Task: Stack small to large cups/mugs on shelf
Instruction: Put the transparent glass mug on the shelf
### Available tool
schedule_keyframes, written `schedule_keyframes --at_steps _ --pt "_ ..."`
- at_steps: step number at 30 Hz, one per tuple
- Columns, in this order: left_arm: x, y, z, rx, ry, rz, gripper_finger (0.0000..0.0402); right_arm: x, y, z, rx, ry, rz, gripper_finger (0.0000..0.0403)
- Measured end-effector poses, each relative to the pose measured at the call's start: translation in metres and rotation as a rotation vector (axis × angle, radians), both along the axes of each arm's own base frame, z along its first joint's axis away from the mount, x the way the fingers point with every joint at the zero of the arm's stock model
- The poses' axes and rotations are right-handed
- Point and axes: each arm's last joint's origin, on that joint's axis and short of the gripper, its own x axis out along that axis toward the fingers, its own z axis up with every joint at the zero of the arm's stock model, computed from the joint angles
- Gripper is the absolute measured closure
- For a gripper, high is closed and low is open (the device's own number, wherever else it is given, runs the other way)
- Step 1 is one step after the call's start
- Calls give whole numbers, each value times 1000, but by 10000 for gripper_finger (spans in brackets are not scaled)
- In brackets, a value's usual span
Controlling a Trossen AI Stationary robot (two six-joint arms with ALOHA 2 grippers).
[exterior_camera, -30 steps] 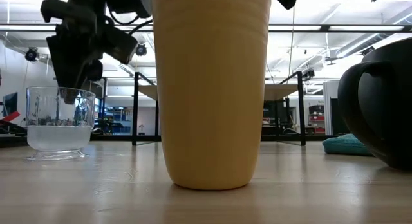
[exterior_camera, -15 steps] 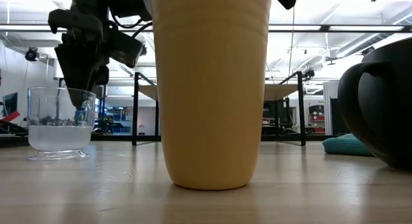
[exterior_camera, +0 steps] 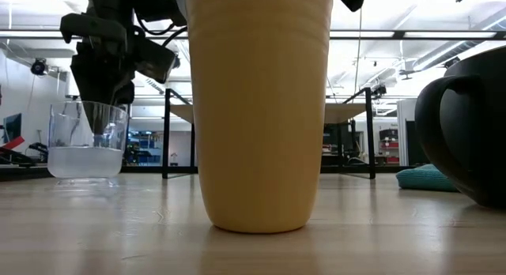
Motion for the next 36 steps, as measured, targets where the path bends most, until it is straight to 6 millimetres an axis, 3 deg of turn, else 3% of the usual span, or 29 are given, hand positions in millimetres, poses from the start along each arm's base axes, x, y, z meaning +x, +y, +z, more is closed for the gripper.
schedule_keyframes --at_steps 11,16,21,29,36 --pt "-1 1 11 23 32 0 401 0 0 0 0 0 0 335" --pt "-1 1 36 44 57 -47 401 0 0 0 -6 -2 4 335" --pt "2 8 77 146 24 -64 401 1 0 1 -6 -17 4 335" --pt "2 46 149 325 -124 -43 401 1 0 2 -9 -20 5 335" --pt "-7 97 182 422 -206 -8 402 1 0 1 -9 -18 5 335"
